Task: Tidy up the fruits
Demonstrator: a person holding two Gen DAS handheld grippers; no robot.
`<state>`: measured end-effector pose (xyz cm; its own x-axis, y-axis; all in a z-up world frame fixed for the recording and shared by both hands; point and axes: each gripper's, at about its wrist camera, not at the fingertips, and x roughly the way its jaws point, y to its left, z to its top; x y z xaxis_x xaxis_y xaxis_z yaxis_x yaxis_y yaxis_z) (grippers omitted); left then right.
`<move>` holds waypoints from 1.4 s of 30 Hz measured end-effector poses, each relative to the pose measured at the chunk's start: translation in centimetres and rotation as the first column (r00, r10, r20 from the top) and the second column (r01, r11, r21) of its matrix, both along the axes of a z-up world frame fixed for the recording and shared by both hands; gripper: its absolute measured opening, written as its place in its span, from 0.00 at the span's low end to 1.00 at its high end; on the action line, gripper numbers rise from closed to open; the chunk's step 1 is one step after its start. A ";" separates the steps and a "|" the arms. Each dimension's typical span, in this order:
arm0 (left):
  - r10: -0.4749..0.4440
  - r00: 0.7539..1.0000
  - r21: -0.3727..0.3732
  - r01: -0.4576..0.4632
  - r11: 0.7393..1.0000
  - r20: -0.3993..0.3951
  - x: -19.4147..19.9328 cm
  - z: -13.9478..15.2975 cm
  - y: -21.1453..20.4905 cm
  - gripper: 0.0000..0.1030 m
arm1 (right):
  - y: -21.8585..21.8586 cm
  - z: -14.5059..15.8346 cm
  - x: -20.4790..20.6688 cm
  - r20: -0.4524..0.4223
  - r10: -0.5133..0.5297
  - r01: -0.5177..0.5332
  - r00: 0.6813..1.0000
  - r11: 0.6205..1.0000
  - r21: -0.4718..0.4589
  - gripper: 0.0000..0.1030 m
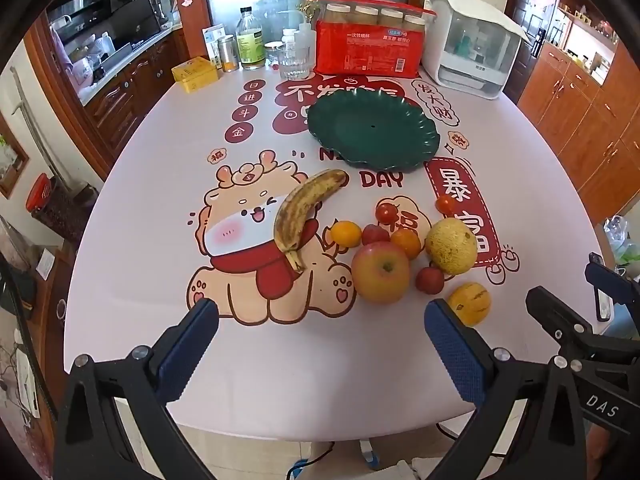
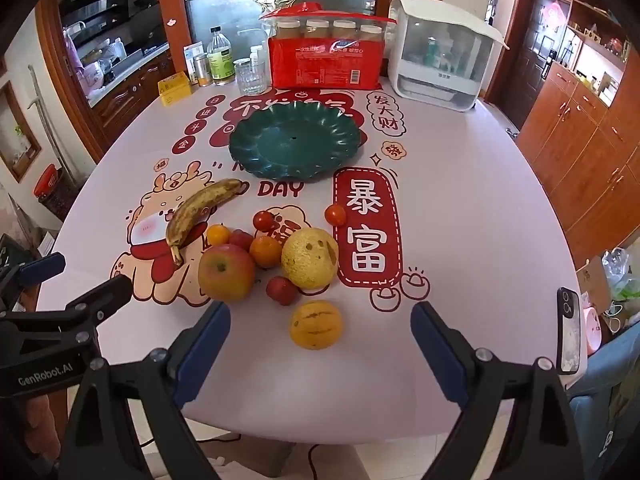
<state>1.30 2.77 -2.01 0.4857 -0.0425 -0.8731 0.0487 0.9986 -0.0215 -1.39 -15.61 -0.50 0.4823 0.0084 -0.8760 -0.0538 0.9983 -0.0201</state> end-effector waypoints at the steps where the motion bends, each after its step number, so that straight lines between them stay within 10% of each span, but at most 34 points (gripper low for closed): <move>1: 0.000 1.000 -0.001 0.000 1.000 0.004 -0.1 0.1 0.2 0.99 | 0.2 0.0 0.0 0.001 -0.004 0.004 1.000 1.000 -0.002 0.89; 42: -0.015 0.999 -0.039 0.017 0.999 0.030 0.7 0.7 0.2 0.99 | 0.5 0.5 -0.3 0.029 -0.040 0.040 0.999 0.999 -0.019 0.89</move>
<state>1.97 2.92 -1.30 0.5100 -0.0844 -0.8560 0.0658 0.9961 -0.0590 -1.74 -15.12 -0.01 0.5064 -0.0280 -0.8619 -0.0132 0.9991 -0.0402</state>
